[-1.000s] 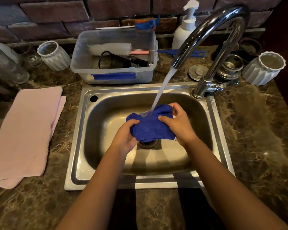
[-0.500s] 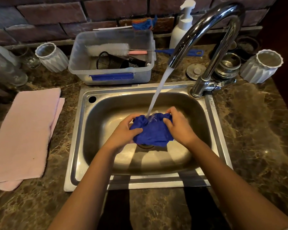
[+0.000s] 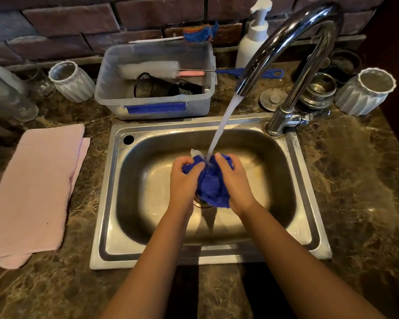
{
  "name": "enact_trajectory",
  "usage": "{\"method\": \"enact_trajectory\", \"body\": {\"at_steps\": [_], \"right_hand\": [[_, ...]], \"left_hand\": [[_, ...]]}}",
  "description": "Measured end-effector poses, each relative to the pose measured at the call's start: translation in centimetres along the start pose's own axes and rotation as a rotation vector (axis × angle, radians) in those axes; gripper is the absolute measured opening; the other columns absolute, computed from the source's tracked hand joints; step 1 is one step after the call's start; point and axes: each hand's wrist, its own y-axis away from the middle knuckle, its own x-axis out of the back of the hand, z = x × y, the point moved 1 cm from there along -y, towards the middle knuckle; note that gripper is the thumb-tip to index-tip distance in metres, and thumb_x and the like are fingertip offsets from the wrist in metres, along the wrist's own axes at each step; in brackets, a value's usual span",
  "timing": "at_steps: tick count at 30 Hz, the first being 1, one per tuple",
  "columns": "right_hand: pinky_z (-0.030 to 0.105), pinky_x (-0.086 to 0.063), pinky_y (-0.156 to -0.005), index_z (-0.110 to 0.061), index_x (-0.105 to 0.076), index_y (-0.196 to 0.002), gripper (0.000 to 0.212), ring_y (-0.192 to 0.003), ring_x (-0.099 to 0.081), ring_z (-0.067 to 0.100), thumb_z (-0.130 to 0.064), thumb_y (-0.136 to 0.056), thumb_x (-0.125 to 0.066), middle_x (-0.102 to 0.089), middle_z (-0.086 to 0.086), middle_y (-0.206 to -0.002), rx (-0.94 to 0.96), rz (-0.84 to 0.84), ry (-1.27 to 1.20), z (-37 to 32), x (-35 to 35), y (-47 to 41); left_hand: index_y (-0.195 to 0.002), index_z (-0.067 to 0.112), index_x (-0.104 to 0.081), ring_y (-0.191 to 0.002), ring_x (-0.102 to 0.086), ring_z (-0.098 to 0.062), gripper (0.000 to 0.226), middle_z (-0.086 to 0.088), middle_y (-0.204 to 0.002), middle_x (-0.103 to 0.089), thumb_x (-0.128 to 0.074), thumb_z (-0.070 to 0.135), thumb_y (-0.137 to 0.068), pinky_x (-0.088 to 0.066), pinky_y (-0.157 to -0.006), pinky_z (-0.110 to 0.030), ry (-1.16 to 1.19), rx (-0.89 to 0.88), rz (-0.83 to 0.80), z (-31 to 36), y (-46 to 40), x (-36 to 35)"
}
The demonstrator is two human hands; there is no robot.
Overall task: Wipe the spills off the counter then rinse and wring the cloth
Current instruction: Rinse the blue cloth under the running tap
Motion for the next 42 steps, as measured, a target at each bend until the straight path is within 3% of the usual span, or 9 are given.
{"method": "enact_trajectory", "body": {"at_steps": [3, 7, 10, 18, 24, 27, 34, 39, 42], "right_hand": [[0.035, -0.054, -0.089, -0.028, -0.051, -0.127, 0.032, -0.104, -0.061, 0.014, -0.030, -0.095, -0.048, -0.060, -0.003, -0.117, 0.094, 0.027, 0.038, -0.6, 0.0, -0.9], [0.039, -0.053, -0.087, -0.017, -0.062, -0.107, 0.026, -0.097, -0.064, 0.023, -0.032, -0.094, -0.045, -0.066, 0.008, -0.098, 0.016, -0.020, -0.072, -0.6, -2.5, -0.7], [0.041, -0.054, -0.088, -0.016, -0.061, -0.102, 0.022, -0.095, -0.065, 0.021, -0.029, -0.092, -0.046, -0.067, 0.009, -0.099, 0.057, 0.079, -0.054, -1.0, -2.6, -0.9], [0.019, -0.053, -0.082, -0.023, -0.056, -0.111, 0.028, -0.095, -0.060, 0.004, -0.008, -0.087, -0.058, -0.061, -0.011, -0.102, 0.343, 0.080, 0.291, -2.2, 0.6, 0.9], [0.033, -0.056, -0.077, -0.020, -0.053, -0.110, 0.021, -0.093, -0.065, 0.023, -0.011, -0.091, -0.050, -0.064, 0.011, -0.109, -0.158, -0.204, -0.035, -2.5, 1.4, 0.3], [0.036, -0.056, -0.077, -0.013, -0.054, -0.106, 0.015, -0.091, -0.066, 0.027, -0.012, -0.091, -0.051, -0.065, 0.015, -0.104, -0.047, -0.103, 0.003, -2.4, 1.0, -0.4], [0.034, -0.055, -0.078, -0.016, -0.050, -0.095, 0.021, -0.086, -0.064, 0.017, -0.035, -0.089, -0.057, -0.062, 0.005, -0.093, 0.124, 0.012, -0.018, -2.7, -2.5, 0.4], [0.025, -0.054, -0.075, -0.023, -0.057, -0.106, 0.020, -0.088, -0.064, 0.014, -0.036, -0.093, -0.049, -0.066, -0.001, -0.094, 0.205, 0.138, 0.194, -2.5, -2.7, 0.2], [0.019, -0.051, -0.071, -0.022, -0.058, -0.101, 0.018, -0.085, -0.064, 0.013, -0.035, -0.089, -0.056, -0.064, -0.003, -0.090, 0.209, 0.126, 0.213, -2.6, -2.9, 0.6]], "left_hand": [[-0.111, 0.020, -0.054, -0.086, -0.057, -0.007, 0.022, 0.006, -0.099, -0.056, -0.050, 0.011, -0.091, -0.049, -0.063, -0.012, -0.118, -0.075, 0.045, -0.1, -0.1, -0.6], [-0.092, 0.023, -0.054, -0.077, -0.053, -0.005, 0.010, 0.001, -0.092, -0.055, -0.053, 0.034, -0.091, -0.040, -0.063, -0.012, -0.472, -0.299, 0.153, 0.7, 0.0, -3.2], [-0.085, 0.015, -0.053, -0.067, -0.052, -0.007, 0.012, -0.002, -0.078, -0.056, -0.052, 0.024, -0.093, -0.043, -0.059, -0.013, -0.470, -0.386, 0.074, 1.2, -0.9, -3.3], [-0.105, 0.012, -0.058, -0.087, -0.063, -0.020, 0.014, -0.010, -0.099, -0.064, -0.053, 0.018, -0.093, -0.053, -0.073, -0.030, -0.042, 0.096, -0.050, 0.7, -2.5, -1.5], [-0.124, 0.012, -0.054, -0.099, -0.064, -0.025, 0.044, -0.017, -0.121, -0.059, -0.055, -0.006, -0.085, -0.057, -0.071, -0.029, 0.261, 0.154, -0.260, 2.2, -2.6, 0.1], [-0.124, 0.014, -0.052, -0.099, -0.063, -0.023, 0.043, -0.012, -0.119, -0.060, -0.051, -0.005, -0.086, -0.056, -0.073, -0.029, 0.087, 0.059, -0.298, 3.0, -2.0, 0.4], [-0.107, 0.017, -0.051, -0.093, -0.056, -0.011, 0.016, -0.005, -0.109, -0.055, -0.054, 0.021, -0.092, -0.048, -0.073, -0.012, -0.247, -0.338, 0.111, 0.8, 0.5, -2.7], [-0.099, 0.015, -0.050, -0.071, -0.056, -0.006, 0.009, 0.002, -0.083, -0.058, -0.049, 0.023, -0.095, -0.046, -0.061, -0.012, -0.250, -0.299, 0.058, 0.4, -0.5, -2.3], [-0.098, 0.017, -0.057, -0.081, -0.062, -0.013, 0.015, -0.002, -0.088, -0.063, -0.045, 0.026, -0.097, -0.051, -0.071, -0.024, -0.201, -0.090, 0.004, 0.7, -2.0, -2.1]]}}
